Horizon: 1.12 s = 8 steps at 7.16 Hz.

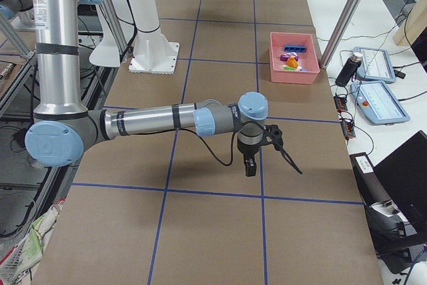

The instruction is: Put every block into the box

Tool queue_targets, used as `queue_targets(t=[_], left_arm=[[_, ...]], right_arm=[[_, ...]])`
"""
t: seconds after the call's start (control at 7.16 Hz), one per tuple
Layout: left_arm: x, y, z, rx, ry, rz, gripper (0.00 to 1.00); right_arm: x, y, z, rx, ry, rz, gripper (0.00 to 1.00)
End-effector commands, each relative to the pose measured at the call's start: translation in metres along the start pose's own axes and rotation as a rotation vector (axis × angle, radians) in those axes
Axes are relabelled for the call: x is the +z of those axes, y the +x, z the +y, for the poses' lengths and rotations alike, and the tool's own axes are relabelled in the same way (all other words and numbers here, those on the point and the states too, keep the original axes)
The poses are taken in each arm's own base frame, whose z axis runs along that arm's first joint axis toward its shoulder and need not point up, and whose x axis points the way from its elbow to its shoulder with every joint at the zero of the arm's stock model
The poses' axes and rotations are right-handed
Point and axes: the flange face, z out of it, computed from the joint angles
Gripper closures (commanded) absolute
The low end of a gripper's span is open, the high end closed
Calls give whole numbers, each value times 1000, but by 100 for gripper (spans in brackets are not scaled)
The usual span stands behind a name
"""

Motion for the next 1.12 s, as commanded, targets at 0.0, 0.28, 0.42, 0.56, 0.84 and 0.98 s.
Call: queue_targets(t=[0.0, 0.28, 0.42, 0.56, 0.84, 0.98], left_arm=[[-2, 7, 20, 1, 2, 1, 0], [0, 8, 26, -3, -2, 5, 0], [-1, 9, 25, 0, 1, 4, 0], [-3, 10, 25, 1, 4, 3, 0], [-2, 10, 25, 1, 2, 4, 0], [0, 9, 30, -3, -3, 6, 0]], right_arm=[[6, 18, 34, 15, -22, 6, 0], [8, 19, 38, 29, -27, 6, 0], [8, 20, 38, 36, -28, 6, 0], [9, 21, 39, 38, -30, 8, 0], [12, 22, 43, 47, -37, 5, 0], [12, 22, 44, 48, -37, 5, 0]])
